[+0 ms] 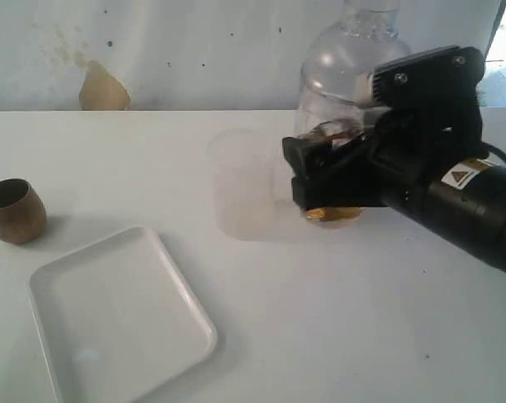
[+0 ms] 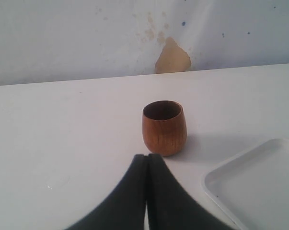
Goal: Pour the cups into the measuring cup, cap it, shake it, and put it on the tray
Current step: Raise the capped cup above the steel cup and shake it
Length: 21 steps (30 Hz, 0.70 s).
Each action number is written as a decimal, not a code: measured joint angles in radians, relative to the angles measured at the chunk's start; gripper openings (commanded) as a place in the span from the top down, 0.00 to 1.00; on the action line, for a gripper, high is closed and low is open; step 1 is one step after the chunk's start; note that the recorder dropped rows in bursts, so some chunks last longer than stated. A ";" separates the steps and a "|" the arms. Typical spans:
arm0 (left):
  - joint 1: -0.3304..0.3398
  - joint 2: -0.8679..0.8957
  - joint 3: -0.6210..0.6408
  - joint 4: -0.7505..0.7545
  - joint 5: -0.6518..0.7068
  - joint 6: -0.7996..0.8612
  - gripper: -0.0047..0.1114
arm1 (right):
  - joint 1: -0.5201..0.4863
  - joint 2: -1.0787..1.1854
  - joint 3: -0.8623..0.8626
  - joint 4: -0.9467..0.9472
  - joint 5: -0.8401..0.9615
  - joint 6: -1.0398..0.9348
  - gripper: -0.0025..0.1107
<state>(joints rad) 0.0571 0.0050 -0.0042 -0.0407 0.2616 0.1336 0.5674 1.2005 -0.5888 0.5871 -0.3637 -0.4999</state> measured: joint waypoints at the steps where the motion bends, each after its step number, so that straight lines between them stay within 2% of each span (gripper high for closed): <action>1: 0.000 0.000 0.000 0.000 0.000 0.000 0.96 | -0.007 0.000 -0.009 -0.010 0.013 0.009 0.98; 7: 0.000 0.000 0.000 0.000 0.000 0.000 0.96 | -0.014 0.016 -0.033 -0.075 0.055 0.022 0.98; 21: 0.000 0.000 0.000 0.000 0.000 0.000 0.96 | -0.237 0.076 -0.226 -0.041 0.264 -0.097 0.98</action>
<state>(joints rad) 0.0571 0.0050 -0.0042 -0.0407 0.2616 0.1336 0.3306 1.2769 -0.8150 0.5461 -0.0997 -0.5974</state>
